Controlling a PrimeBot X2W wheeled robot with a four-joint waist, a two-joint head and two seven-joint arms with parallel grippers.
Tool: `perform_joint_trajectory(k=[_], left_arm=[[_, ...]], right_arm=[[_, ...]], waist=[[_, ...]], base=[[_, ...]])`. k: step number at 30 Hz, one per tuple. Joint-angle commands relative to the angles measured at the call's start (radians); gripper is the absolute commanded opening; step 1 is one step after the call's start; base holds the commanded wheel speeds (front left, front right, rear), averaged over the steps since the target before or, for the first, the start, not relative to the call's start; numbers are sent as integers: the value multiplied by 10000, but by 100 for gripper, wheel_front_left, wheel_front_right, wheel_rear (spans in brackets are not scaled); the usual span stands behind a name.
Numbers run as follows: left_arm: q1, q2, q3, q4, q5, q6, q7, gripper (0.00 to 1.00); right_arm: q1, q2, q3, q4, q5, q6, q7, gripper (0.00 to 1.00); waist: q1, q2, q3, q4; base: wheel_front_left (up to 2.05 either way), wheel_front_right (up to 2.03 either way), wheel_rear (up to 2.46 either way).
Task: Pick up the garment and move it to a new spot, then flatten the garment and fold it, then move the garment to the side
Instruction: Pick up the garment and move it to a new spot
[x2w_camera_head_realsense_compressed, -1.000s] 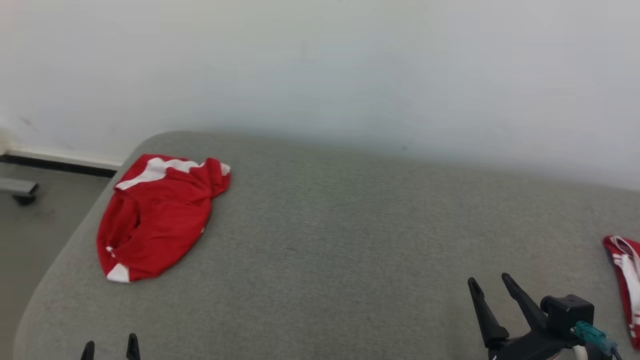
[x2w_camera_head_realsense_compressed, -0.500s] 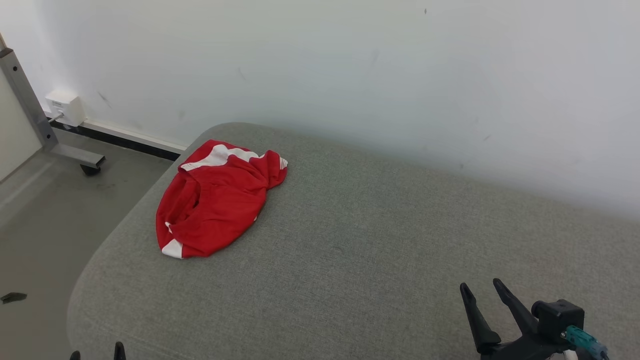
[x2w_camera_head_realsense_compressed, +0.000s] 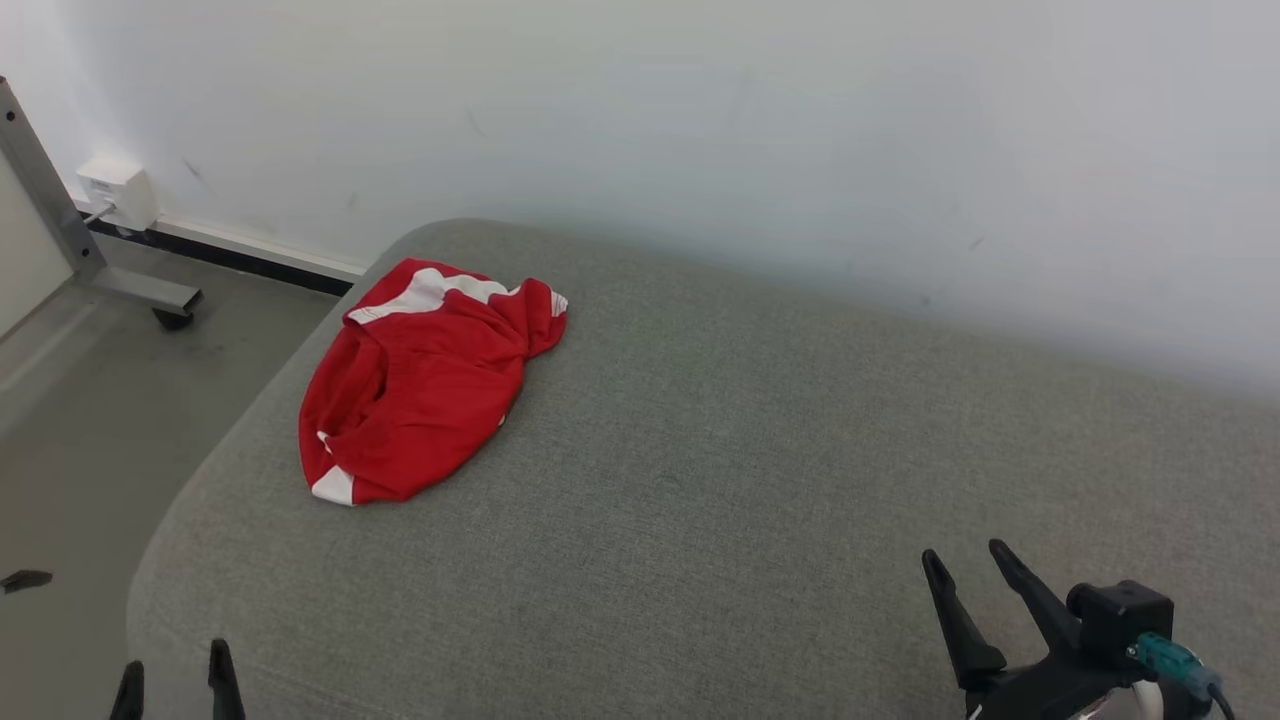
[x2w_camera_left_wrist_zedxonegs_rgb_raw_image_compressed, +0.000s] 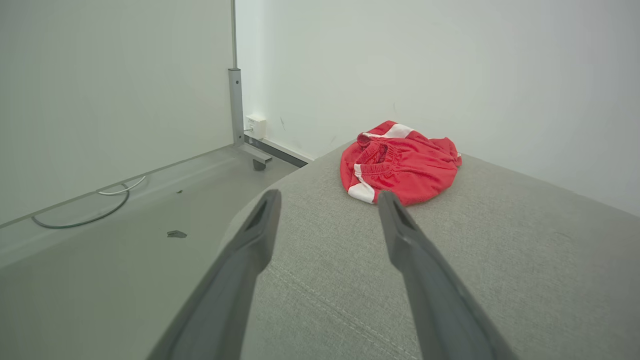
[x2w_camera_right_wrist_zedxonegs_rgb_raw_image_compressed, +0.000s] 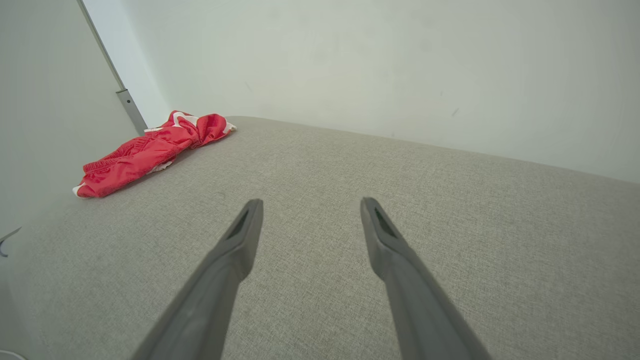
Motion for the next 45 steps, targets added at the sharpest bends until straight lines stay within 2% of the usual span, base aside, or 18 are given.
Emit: perform_joint_trajectory(k=[1,5,14,18,23,27,31,34,38,44,45], left_arm=[[-198,40,46,33,-75,8,42,100],[-1502,222,218,766,-601,-79,454,100],[-5098,936,749,2449,-1832,20,1817,100],[-6651,914,1392,3186,-3094,206,3025,100],[-8061,1385,2019,3683,-4261,704,4968,100],[-8621,1758,2380,3699,-4943,1154,6425,100],[-8798,2242,2774,3406,-5334,1627,7454,100],[-8644,2607,2811,3202,-5240,1800,7850,100],[-8361,2808,2723,3186,-5084,2223,8433,100],[-7634,2837,2470,3349,-4662,2855,9046,100],[-7509,2809,2409,3328,-4658,2870,9191,48]], right_arm=[[-158,-78,9,-73,-38,-30,37,100],[-571,-324,111,-473,-184,-28,315,100],[-1957,-765,414,-1675,-441,-30,861,100],[-2480,-831,630,-2027,-499,-30,935,100],[-3036,-811,875,-2338,-589,-30,878,100],[-3258,-709,1006,-2441,-676,-28,736,100],[-3465,-684,1225,-2540,-719,-28,713,100],[-3556,-654,1283,-2599,-746,-28,660,100],[-3520,-589,1262,-2589,-760,-30,557,100],[-3376,-584,1312,-2507,-713,-30,481,100],[-3356,-575,1290,-2506,-720,-30,489,100]], waist=[[0,-1,292,-152],[0,-1,1137,-482],[0,-1,3638,-1725],[0,-1,4637,-2267],[0,-1,5690,-2909],[0,-1,6206,-3372],[0,-1,6560,-3802],[0,-1,6741,-4085],[0,-1,6788,-4296],[0,-1,6630,-4509],[0,-1,6581,-4528]], base=[[0,0,0],[0,0,0],[0,0,0],[0,0,0],[0,0,0],[0,0,0],[0,0,0],[0,0,0],[0,0,0],[0,0,0],[0,0,0]])
